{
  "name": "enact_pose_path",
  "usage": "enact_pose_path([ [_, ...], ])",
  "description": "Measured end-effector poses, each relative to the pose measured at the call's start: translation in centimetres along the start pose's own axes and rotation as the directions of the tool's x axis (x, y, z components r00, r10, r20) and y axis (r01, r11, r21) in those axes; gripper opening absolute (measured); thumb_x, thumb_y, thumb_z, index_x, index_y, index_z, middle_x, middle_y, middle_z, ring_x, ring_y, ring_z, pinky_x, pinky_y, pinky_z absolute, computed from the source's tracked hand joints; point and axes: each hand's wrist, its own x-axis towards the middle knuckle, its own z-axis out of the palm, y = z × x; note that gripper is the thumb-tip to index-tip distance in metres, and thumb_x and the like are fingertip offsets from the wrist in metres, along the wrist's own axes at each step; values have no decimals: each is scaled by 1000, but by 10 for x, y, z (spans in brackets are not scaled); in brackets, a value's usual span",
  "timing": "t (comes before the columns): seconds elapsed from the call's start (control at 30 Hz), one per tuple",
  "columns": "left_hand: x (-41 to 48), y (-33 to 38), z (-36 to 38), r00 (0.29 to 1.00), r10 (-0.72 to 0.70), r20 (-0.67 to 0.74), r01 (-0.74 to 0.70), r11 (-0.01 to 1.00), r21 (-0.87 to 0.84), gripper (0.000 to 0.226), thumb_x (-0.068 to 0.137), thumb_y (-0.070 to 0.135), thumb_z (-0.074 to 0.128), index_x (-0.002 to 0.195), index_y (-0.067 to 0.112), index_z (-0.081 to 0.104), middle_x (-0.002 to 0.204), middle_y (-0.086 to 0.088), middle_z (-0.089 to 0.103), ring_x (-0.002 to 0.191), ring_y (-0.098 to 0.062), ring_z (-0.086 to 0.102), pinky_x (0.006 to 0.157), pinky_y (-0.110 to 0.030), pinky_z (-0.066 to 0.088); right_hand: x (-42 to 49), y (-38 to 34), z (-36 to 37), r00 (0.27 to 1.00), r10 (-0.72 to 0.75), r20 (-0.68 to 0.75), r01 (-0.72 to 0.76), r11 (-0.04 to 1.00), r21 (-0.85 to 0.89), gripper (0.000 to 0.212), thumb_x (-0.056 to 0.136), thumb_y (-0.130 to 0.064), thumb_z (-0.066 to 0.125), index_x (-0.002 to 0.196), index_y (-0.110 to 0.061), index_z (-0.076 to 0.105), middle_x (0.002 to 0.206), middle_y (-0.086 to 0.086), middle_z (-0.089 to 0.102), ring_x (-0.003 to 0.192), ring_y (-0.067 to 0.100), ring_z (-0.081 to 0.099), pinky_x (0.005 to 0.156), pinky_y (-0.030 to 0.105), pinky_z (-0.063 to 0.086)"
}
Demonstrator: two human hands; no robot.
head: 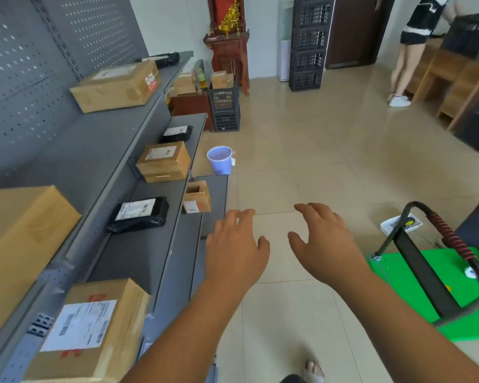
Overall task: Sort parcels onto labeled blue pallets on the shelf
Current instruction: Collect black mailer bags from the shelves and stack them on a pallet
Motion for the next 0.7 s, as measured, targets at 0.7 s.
enact_pose_path([
  [0.7, 267, -76, 37, 904, -416, -99, 416, 909, -22, 51, 94, 37, 59, 144, 28, 48, 144, 2, 49, 127, -24, 48, 99, -38, 41, 339, -52, 88, 868, -406, 285, 380, 914, 143, 54, 96, -32, 59, 148, -23, 45, 145, 3, 49, 130, 26, 44, 102, 34, 40],
])
